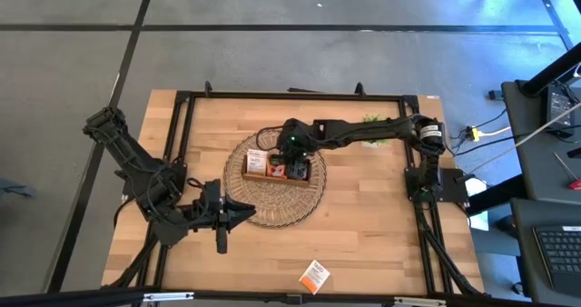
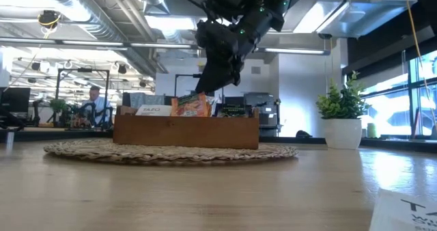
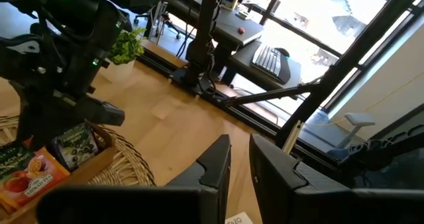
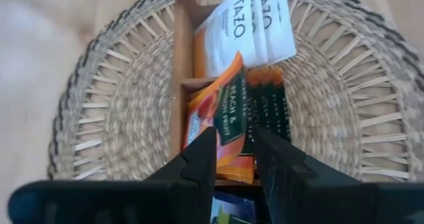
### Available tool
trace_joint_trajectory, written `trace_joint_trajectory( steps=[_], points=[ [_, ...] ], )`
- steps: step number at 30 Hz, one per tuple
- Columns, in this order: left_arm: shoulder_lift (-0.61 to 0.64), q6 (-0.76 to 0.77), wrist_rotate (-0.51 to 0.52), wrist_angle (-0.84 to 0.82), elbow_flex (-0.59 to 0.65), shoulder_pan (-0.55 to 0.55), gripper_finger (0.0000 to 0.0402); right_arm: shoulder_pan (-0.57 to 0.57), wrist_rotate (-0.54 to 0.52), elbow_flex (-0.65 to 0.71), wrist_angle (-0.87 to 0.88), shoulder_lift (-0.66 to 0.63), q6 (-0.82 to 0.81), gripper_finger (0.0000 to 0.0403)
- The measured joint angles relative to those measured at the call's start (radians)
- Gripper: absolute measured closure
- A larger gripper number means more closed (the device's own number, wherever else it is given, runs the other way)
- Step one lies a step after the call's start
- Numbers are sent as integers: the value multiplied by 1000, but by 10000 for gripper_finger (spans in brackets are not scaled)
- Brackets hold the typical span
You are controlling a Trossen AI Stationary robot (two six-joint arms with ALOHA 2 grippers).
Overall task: Pick & Place Tea
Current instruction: Put the orange tea bag into the middle section of the wooden organizer
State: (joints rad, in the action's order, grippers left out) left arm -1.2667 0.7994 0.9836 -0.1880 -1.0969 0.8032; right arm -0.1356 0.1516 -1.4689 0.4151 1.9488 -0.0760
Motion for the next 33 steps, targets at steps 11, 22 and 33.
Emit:
trace_joint_trajectory(
  steps=[11,22,33],
  points=[
    [0,0,16,-33,0,0,350,0,65,0,-5,0,-28,373],
    [0,0,16,-33,0,0,348,0,24,1,-31,0,-175,399],
    [0,0,17,-33,0,0,345,52,-157,1,-30,0,-292,401]
  ],
)
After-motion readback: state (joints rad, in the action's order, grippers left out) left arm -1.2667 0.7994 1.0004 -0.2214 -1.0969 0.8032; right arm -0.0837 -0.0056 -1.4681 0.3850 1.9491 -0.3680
